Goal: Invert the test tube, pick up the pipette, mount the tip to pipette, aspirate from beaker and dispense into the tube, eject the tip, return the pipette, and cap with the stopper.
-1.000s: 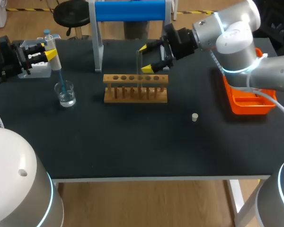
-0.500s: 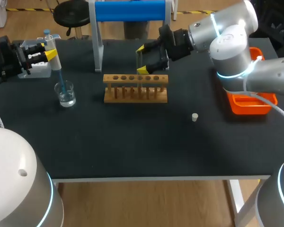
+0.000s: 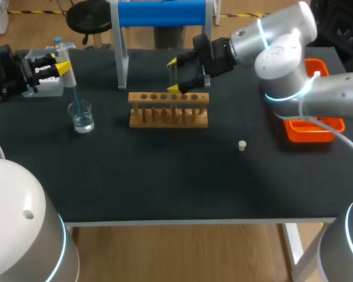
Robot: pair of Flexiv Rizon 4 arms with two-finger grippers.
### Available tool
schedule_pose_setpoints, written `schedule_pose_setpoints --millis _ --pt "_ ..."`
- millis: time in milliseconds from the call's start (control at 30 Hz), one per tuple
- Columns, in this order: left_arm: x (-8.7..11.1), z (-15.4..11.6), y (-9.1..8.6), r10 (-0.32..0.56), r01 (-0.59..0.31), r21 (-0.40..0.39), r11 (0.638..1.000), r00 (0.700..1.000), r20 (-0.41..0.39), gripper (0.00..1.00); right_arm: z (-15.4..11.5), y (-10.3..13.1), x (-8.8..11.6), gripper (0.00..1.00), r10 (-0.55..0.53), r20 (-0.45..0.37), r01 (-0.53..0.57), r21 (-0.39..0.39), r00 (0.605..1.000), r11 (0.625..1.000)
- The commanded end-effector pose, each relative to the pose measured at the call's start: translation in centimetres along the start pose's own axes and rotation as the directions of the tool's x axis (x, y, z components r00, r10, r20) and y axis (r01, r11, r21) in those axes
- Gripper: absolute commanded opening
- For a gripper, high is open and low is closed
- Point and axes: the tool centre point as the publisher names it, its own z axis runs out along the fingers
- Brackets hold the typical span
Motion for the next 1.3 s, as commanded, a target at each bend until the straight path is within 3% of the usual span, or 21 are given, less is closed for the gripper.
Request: schedule_pose_setpoints --millis 33,1300 --pt "-0.06 -0.06 -0.01 -0.001 0.001 0.001 1.000 1.000 -0.003 0.00 0.28 -0.02 -0.28 1.00 -0.011 0.002 0.011 0.009 1.000 1.000" --pt "-0.06 -0.06 -0.01 -0.001 0.001 0.001 1.000 1.000 -0.003 0.00 0.48 -0.39 -1.26 1.00 -0.056 0.009 0.056 0.045 0.998 0.997"
